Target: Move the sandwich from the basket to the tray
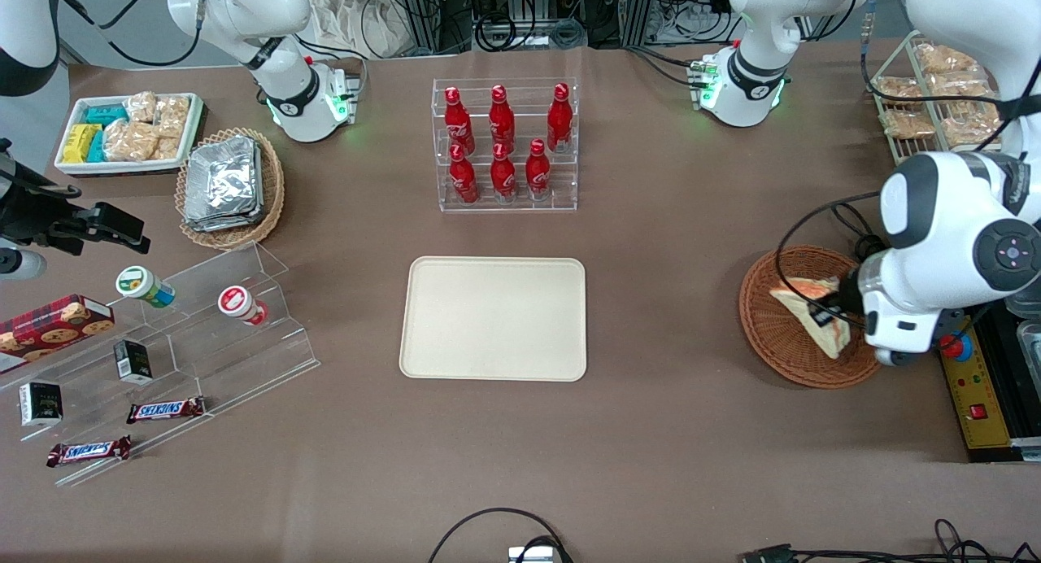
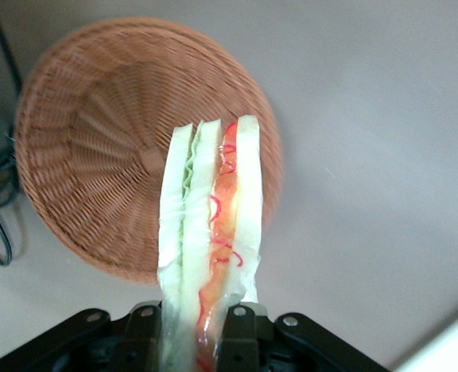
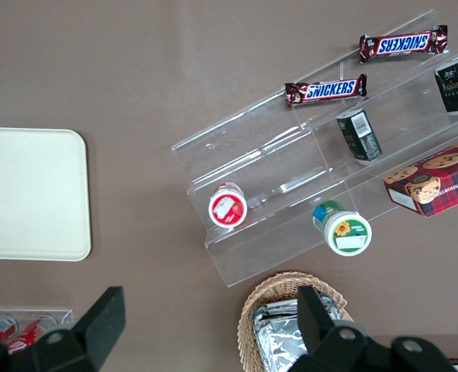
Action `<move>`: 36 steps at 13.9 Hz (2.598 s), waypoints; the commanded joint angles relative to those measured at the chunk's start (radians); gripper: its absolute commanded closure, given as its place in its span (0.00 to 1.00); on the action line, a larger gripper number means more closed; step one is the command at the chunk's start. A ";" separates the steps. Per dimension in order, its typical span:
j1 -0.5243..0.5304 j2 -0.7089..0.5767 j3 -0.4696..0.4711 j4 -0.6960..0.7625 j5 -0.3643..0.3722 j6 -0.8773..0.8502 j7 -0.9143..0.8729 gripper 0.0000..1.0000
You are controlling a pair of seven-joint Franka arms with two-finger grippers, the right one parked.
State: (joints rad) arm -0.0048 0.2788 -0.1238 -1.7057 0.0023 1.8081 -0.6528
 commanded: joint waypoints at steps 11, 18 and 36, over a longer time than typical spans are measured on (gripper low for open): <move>-0.469 0.486 -0.089 0.532 0.057 0.031 -0.057 1.00; -0.572 0.612 -0.088 0.518 0.117 0.145 -0.110 0.73; -0.265 -0.057 -0.076 -0.001 0.051 0.111 -0.073 0.00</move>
State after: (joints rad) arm -0.3191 0.4030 -0.1911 -1.4699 0.0748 1.8352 -0.7414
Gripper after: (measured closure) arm 0.000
